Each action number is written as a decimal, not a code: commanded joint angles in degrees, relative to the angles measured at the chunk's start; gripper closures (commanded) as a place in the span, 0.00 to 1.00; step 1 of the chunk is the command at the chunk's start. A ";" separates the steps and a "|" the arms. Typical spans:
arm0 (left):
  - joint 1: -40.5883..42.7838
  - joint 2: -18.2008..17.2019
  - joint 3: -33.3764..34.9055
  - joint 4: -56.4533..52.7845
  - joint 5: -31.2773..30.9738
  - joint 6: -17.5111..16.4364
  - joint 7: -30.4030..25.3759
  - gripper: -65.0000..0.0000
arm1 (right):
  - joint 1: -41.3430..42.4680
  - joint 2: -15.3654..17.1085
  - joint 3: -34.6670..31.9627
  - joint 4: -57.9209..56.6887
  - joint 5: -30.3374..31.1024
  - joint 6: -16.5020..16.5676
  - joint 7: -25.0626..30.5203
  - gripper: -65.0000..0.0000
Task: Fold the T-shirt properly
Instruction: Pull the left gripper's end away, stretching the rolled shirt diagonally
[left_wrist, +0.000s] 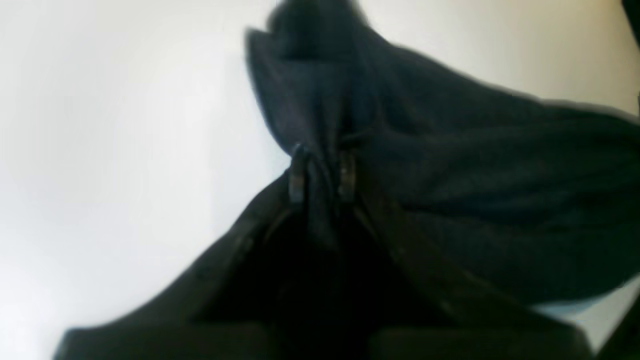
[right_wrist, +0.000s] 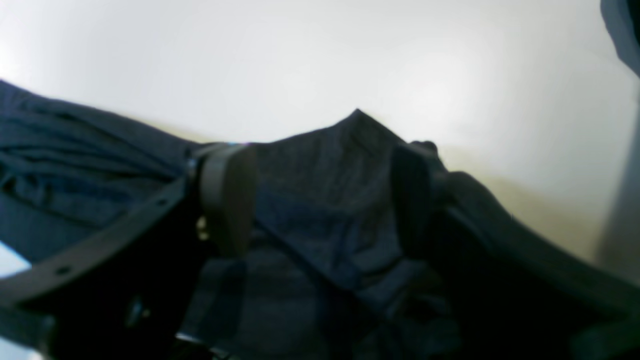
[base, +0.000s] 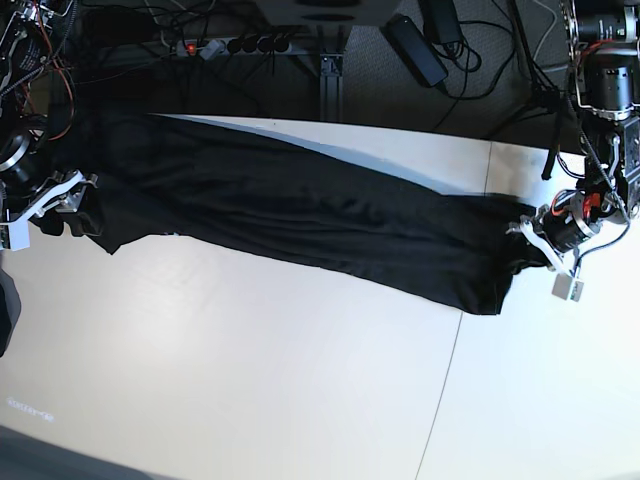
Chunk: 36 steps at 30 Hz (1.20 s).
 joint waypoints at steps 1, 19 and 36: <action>-2.40 -1.62 -0.42 -1.11 0.13 -0.01 -1.70 1.00 | 0.24 0.96 0.57 0.92 0.48 2.67 0.70 0.36; -22.08 -3.63 10.82 -10.78 11.26 4.00 -6.25 1.00 | 0.07 0.98 0.57 0.92 0.50 2.67 0.46 0.36; -28.92 -4.85 10.82 0.09 1.25 4.20 9.75 1.00 | -0.04 1.07 0.57 0.92 1.81 2.64 -0.57 0.36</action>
